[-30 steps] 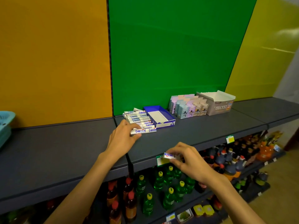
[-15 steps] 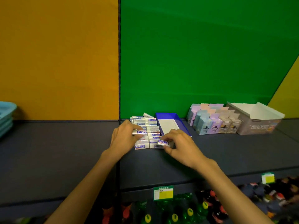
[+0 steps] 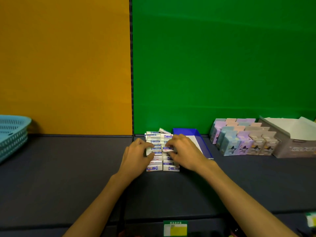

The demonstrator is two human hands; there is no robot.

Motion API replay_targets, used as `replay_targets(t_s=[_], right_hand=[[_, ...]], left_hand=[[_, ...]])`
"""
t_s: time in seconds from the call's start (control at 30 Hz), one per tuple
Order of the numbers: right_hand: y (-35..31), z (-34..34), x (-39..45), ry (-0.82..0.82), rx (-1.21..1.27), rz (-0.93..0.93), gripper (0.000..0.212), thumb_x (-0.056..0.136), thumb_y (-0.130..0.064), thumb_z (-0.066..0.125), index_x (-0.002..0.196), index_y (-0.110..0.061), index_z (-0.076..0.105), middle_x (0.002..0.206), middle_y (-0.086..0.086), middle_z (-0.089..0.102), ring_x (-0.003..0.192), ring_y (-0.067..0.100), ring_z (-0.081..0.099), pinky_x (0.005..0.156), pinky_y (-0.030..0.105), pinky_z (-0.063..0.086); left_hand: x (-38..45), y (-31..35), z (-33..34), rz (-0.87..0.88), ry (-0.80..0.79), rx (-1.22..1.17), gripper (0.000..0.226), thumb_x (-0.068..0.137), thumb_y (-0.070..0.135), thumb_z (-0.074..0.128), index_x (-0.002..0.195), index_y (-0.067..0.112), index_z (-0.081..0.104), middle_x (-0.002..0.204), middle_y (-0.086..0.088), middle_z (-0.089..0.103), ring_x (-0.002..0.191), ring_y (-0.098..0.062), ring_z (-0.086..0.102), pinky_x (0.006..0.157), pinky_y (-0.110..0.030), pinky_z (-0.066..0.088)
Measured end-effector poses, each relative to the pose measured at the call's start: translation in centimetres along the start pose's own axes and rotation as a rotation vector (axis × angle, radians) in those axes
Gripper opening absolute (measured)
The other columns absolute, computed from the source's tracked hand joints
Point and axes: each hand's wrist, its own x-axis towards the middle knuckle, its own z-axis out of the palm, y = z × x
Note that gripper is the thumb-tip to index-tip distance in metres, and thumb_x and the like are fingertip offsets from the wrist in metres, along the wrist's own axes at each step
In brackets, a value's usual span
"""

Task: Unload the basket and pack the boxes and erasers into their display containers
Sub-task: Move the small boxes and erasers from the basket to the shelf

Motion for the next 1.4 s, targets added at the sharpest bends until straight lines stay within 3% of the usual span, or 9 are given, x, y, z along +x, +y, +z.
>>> replay_targets(t_s=[0.23, 0.47, 0.7, 0.93, 1.1, 1.4], right_hand=[[0.1, 0.8, 0.8, -0.047, -0.055, -0.04, 0.029, 0.089, -0.025, 0.064, 0.118, -0.024, 0.068, 0.114, 0.0, 0.065, 0.109, 0.022, 0.05, 0.086, 0.033, 0.039], [2.2, -1.7, -1.6, 0.027, -0.009, 0.006, 0.035, 0.094, -0.033, 0.06, 0.127, -0.025, 0.063, 0.121, -0.002, 0.061, 0.114, 0.019, 0.049, 0.094, 0.037, 0.042], [8.8, -6.5, -9.0, 0.076, 0.014, 0.173, 0.027, 0.095, -0.028, 0.061, 0.121, -0.022, 0.067, 0.118, 0.001, 0.062, 0.112, 0.018, 0.055, 0.091, 0.033, 0.047], [16.7, -9.7, -19.0, 0.111, -0.028, 0.291, 0.027, 0.091, -0.029, 0.064, 0.117, -0.021, 0.068, 0.117, 0.0, 0.065, 0.11, 0.024, 0.058, 0.089, 0.038, 0.049], [22.5, -11.8, -26.1, 0.114, -0.027, 0.315, 0.028, 0.092, -0.031, 0.064, 0.119, -0.024, 0.066, 0.116, -0.005, 0.062, 0.112, 0.018, 0.055, 0.089, 0.033, 0.041], [31.4, -14.4, -34.2, 0.112, 0.033, 0.308, 0.028, 0.091, -0.028, 0.066, 0.119, -0.026, 0.065, 0.111, -0.007, 0.062, 0.105, 0.017, 0.055, 0.085, 0.033, 0.044]], left_hand=[[0.4, 0.7, -0.7, 0.036, 0.07, 0.03, 0.027, 0.094, 0.034, 0.063, 0.121, 0.033, 0.067, 0.113, 0.009, 0.058, 0.109, -0.012, 0.052, 0.094, -0.037, 0.045], [1.7, 3.9, -0.3, 0.114, 0.015, 0.044, 0.034, 0.095, 0.038, 0.061, 0.129, 0.032, 0.062, 0.125, 0.006, 0.059, 0.119, -0.016, 0.05, 0.097, -0.036, 0.043], [2.6, 11.7, 3.2, 0.238, -0.091, 0.091, 0.044, 0.095, 0.046, 0.055, 0.138, 0.037, 0.053, 0.138, 0.007, 0.052, 0.128, -0.018, 0.045, 0.103, -0.038, 0.036], [1.8, 21.5, 8.6, 0.316, -0.14, 0.066, 0.047, 0.094, 0.047, 0.057, 0.139, 0.034, 0.052, 0.136, 0.004, 0.053, 0.126, -0.02, 0.048, 0.103, -0.04, 0.041], [-0.4, 28.8, 12.5, 0.293, -0.146, 0.125, 0.049, 0.094, 0.049, 0.056, 0.141, 0.036, 0.049, 0.138, 0.006, 0.051, 0.128, -0.019, 0.047, 0.102, -0.04, 0.04], [-3.4, 37.3, 16.8, 0.188, -0.107, 0.162, 0.048, 0.092, 0.047, 0.059, 0.138, 0.034, 0.052, 0.135, 0.006, 0.053, 0.126, -0.02, 0.048, 0.1, -0.041, 0.041]])
